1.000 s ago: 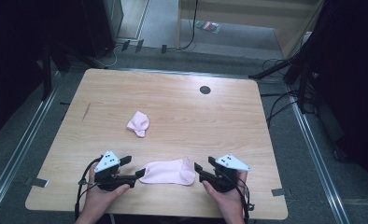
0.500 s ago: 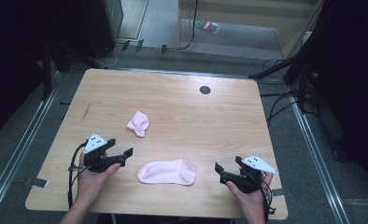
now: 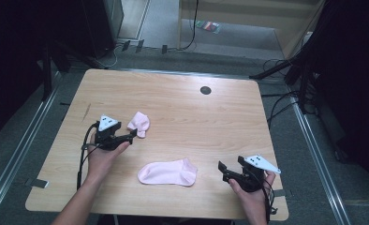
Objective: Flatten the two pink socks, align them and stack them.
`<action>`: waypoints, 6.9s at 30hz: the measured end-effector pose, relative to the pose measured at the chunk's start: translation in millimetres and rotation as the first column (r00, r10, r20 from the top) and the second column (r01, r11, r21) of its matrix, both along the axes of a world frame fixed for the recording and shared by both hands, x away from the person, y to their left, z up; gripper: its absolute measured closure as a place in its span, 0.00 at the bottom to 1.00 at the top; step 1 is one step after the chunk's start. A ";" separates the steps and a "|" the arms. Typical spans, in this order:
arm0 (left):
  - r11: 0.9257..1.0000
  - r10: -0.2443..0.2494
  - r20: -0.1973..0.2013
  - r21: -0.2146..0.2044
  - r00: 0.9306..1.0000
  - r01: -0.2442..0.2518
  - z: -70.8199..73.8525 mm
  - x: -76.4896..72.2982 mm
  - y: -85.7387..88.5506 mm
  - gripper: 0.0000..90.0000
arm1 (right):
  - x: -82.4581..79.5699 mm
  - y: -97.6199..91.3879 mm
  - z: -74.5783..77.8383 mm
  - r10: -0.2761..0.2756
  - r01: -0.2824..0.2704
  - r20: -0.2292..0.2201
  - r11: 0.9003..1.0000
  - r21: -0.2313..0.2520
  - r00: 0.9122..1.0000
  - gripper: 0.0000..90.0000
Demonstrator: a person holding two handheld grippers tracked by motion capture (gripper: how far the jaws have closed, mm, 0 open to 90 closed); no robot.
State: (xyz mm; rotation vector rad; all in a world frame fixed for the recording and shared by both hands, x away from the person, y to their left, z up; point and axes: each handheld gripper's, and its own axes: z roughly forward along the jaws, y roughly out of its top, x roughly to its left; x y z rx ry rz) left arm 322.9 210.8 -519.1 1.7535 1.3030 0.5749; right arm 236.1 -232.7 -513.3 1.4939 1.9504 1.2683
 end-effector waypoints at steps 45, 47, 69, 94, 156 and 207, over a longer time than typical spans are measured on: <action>0.998 -0.064 -0.047 0.026 0.997 0.065 20.2 10.1 -115.5 0.91 | 6.4 -6.2 -11.9 -0.040 0.040 -0.082 0.999 -0.001 0.996 0.22; 0.996 -0.075 -0.053 0.034 0.996 0.077 19.9 5.4 -128.2 0.91 | 6.2 -5.7 -11.8 -0.038 0.038 -0.083 0.999 -0.002 0.996 0.22; 0.982 -0.140 -0.105 0.116 0.985 0.152 9.1 -2.9 -165.5 0.76 | 5.9 -5.5 -12.8 -0.039 0.039 -0.093 0.999 0.001 0.995 0.22; 0.986 -0.151 -0.224 -0.106 0.963 0.130 3.6 28.9 -149.7 0.99 | 30.7 71.4 18.3 0.263 -0.263 -0.042 0.965 0.009 0.964 0.75; 0.984 -0.077 -0.301 -0.175 0.950 0.024 -24.3 26.6 -48.2 1.00 | 132.6 107.6 -33.7 0.034 -0.041 -0.115 0.997 -0.059 0.993 0.77; 0.943 -0.272 -0.185 -0.245 0.944 0.224 -5.3 -107.7 -13.9 1.00 | 7.0 74.0 5.6 0.232 -0.229 -0.100 0.973 0.036 0.968 0.98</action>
